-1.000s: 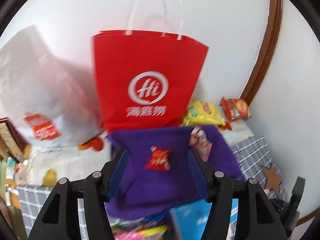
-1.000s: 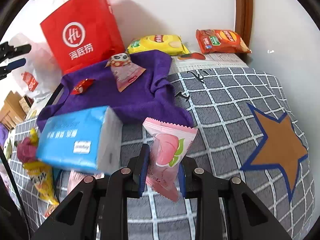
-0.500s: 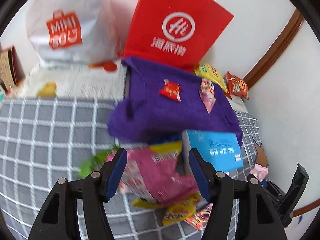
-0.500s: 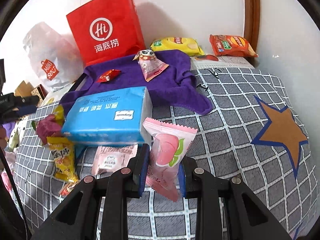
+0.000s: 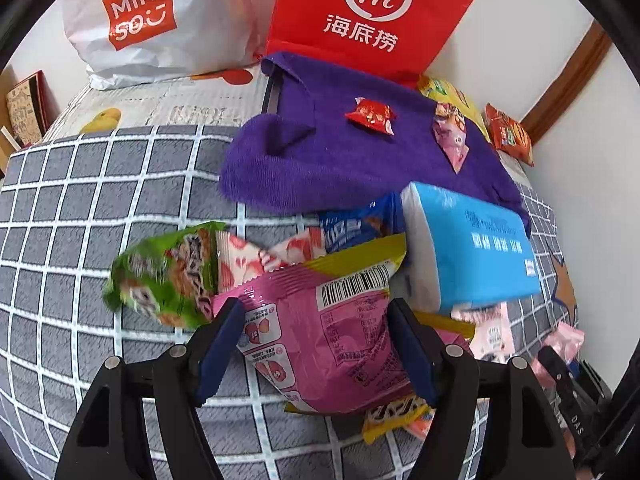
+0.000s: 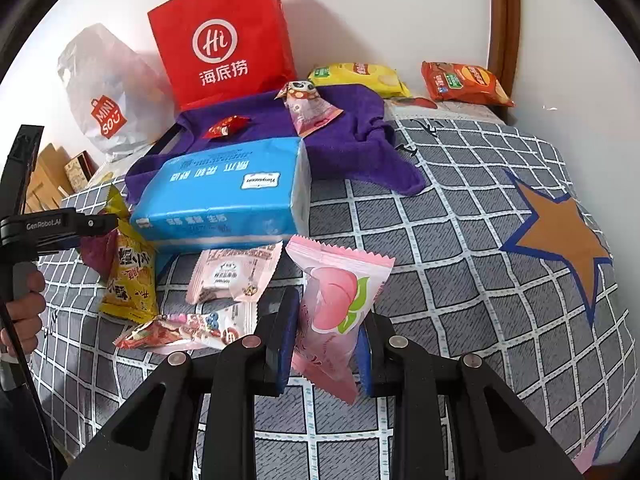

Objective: Organize snacks
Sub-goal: 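Close left tool on pink chip bag beside the tissue box, then carry pink chip bag and peach candy over the purple towel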

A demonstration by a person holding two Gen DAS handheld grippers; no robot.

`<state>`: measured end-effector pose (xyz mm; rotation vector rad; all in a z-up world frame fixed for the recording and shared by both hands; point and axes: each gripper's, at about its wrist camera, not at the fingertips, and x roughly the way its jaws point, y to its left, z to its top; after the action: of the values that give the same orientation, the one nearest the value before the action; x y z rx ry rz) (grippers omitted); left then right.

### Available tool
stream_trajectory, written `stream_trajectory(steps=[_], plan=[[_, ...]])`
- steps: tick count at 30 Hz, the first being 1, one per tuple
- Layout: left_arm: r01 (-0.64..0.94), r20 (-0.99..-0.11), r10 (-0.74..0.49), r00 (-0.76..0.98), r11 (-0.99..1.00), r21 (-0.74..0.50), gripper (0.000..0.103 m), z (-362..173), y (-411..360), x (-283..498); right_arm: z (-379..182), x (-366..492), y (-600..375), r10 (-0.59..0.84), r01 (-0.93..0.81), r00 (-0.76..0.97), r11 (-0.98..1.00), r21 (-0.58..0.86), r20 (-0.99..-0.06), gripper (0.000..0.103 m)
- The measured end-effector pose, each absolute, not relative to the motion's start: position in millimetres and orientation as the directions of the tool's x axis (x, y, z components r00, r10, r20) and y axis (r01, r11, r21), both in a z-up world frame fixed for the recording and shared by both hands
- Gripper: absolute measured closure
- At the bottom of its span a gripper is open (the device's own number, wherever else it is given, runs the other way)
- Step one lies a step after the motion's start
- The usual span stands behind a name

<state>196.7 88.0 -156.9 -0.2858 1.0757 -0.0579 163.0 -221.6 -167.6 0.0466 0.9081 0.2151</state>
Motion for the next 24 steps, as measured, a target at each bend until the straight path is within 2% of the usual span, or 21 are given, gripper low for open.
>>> stream_trajectory(steps=[2,6,8,9,11,12,13,19,24], plan=[[-0.079,-0.86,-0.189,0.475,0.963,-0.256,0.031,-158.5,88.6,192.2,-169.0,160.8,-219.6,0.209,-0.171,0.594,0.976,0.132,-0.777,0.077],[-0.054,-0.852,-0.196,0.485,0.966,-0.253,0.022,-164.4,88.4,185.9,-172.0,157.4,-215.0,0.219,-0.18,0.588,0.974,0.138,-0.778,0.077],[-0.045,-0.847,-0.202,0.492,0.966,-0.256,0.021,-166.3,87.7,183.8,-172.5,157.3,-212.4,0.226,-0.185,0.584,0.972,0.144,-0.779,0.077],[-0.043,-0.844,-0.209,0.494,0.964,-0.264,0.023,-166.3,88.1,183.0,-172.6,156.6,-210.8,0.229,-0.187,0.583,0.971,0.146,-0.78,0.077],[-0.035,-0.826,-0.246,0.507,0.952,-0.305,0.036,-163.3,90.9,178.6,-170.8,153.6,-207.9,0.233,-0.196,0.585,0.97,0.143,-0.777,0.077],[-0.022,-0.813,-0.269,0.517,0.945,-0.326,0.047,-159.8,92.3,175.5,-169.6,152.4,-206.8,0.234,-0.201,0.586,0.969,0.141,-0.775,0.077],[-0.015,-0.805,-0.275,0.526,0.943,-0.332,0.051,-154.5,94.0,171.0,-168.0,150.6,-206.0,0.237,-0.208,0.588,0.968,0.139,-0.774,0.077],[0.013,-0.776,-0.287,0.562,0.941,-0.338,0.055,-132.6,100.0,153.1,-164.7,146.0,-206.4,0.254,-0.214,0.589,0.964,0.155,-0.768,0.077],[0.06,-0.749,-0.355,0.56,0.918,-0.391,0.055,-121.7,100.7,142.0,-164.6,145.4,-204.1,0.268,-0.217,0.585,0.961,0.17,-0.765,0.077]])
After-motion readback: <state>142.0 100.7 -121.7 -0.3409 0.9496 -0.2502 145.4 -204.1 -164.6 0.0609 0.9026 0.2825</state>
